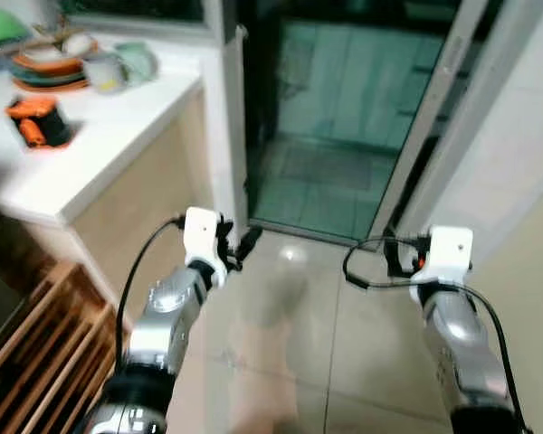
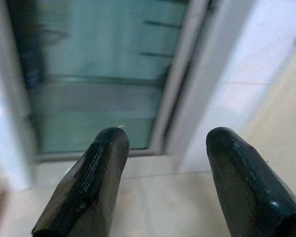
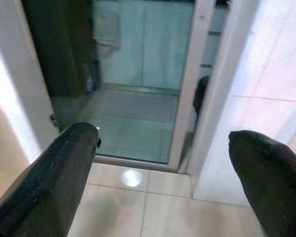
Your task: Restocking fridge
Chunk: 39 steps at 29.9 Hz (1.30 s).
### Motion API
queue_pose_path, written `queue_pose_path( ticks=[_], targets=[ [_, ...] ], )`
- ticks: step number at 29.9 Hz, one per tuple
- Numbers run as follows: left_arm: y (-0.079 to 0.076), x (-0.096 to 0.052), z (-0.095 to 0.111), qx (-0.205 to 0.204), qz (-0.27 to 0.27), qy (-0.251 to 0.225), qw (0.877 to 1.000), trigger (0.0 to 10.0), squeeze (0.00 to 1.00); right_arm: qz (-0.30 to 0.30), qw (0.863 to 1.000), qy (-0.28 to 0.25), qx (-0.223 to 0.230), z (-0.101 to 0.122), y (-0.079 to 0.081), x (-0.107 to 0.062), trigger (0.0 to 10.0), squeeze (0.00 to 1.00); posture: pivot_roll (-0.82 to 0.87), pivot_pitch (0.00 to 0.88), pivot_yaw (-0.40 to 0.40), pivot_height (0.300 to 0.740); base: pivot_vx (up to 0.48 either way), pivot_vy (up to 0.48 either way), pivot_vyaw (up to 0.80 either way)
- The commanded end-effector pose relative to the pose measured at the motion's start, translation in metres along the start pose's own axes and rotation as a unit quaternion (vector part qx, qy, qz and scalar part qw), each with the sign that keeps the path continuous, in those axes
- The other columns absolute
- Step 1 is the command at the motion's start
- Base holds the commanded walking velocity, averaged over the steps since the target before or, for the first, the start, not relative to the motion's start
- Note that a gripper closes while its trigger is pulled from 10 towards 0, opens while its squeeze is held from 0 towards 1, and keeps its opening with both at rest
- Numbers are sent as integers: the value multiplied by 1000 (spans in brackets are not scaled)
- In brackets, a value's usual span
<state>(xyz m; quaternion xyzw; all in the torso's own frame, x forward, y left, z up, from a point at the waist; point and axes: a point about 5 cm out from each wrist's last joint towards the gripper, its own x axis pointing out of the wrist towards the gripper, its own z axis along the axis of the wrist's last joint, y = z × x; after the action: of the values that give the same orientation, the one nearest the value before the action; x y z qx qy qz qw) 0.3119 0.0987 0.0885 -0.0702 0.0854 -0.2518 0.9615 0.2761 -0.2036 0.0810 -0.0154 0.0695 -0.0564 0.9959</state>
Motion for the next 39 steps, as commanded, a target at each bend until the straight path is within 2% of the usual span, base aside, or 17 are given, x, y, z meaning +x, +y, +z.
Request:
queue_pose_path(
  ticks=[1, 3, 10, 15, 18, 21, 23, 25, 28, 31, 34, 39],
  targets=[
    [4, -1, -2, 10, -2, 12, 1000, 10000, 0, 10, 1000, -15, 1, 7, 7, 3, 10000, 0, -158, 0, 23, 740, 458, 0, 0],
    [1, 1, 0, 14, -13, 6, 1000, 10000, 0, 11, 1000, -15, 0, 6, 8, 3, 10000, 0, -159, 0, 25, 740, 458, 0, 0],
    [6, 3, 6, 13, 15, -7, 1000, 10000, 0, 5, 1000, -17, 0, 5, 6, 2, 10000, 0, -152, 0, 28, 740, 458, 0, 0],
    [5, 2, 4, 17, 11, -8, 1000, 10000, 0, 5, 1000, -11, 0, 1, 5, 0, 10000, 0, -145, 0, 28, 740, 458, 0, 0],
    [14, -5, -1, 24, 48, 9, 999, 10000, 0, -6, 1000, 13, 3, -13, -2, -10, 10000, 0, -135, 0, 30, 740, 409, 0, 0],
    [25, -18, -7, 16, 72, 17, 997, 10000, 0, 1, 1000, 14, 7, -16, -2, -16, 10000, 0, -136, 0, 34, 740, 0, 0, 0],
    [33, -38, -22, 23, 87, 53, 995, 10000, 0, 9, 1000, 19, 4, -20, -4, -21, 10000, 0, -132, 0, 33, 740, 0, 0, 0],
    [35, -59, -40, 58, 86, 111, 988, 10000, 0, 10, 999, 37, -11, -26, -7, -26, 10000, 0, -129, 0, 30, 740, 0, 0, 0],
    [35, -74, -50, 50, 100, 135, 985, 10000, 0, 20, 998, 62, -14, -36, -10, -32, 10000, 0, -119, 0, 28, 740, 0, 0, 0],
    [34, -78, -53, 26, 125, 137, 982, 10000, 0, 18, 997, 79, -5, -43, -12, -35, 10000, 0, -110, 0, 22, 740, 0, 0, 0],
    [34, -75, -54, 4, 139, 127, 982, 10000, 0, 16, 996, 88, -2, -48, -12, -34, 10000, 0, -111, 0, 20, 740, 0, 0, 0],
    [32, -73, -52, 13, 124, 132, 983, 10000, 0, 17, 996, 93, 2, -50, -13, -36, 10000, 0, -120, 0, 26, 740, 0, 0, 0]
  ],
)
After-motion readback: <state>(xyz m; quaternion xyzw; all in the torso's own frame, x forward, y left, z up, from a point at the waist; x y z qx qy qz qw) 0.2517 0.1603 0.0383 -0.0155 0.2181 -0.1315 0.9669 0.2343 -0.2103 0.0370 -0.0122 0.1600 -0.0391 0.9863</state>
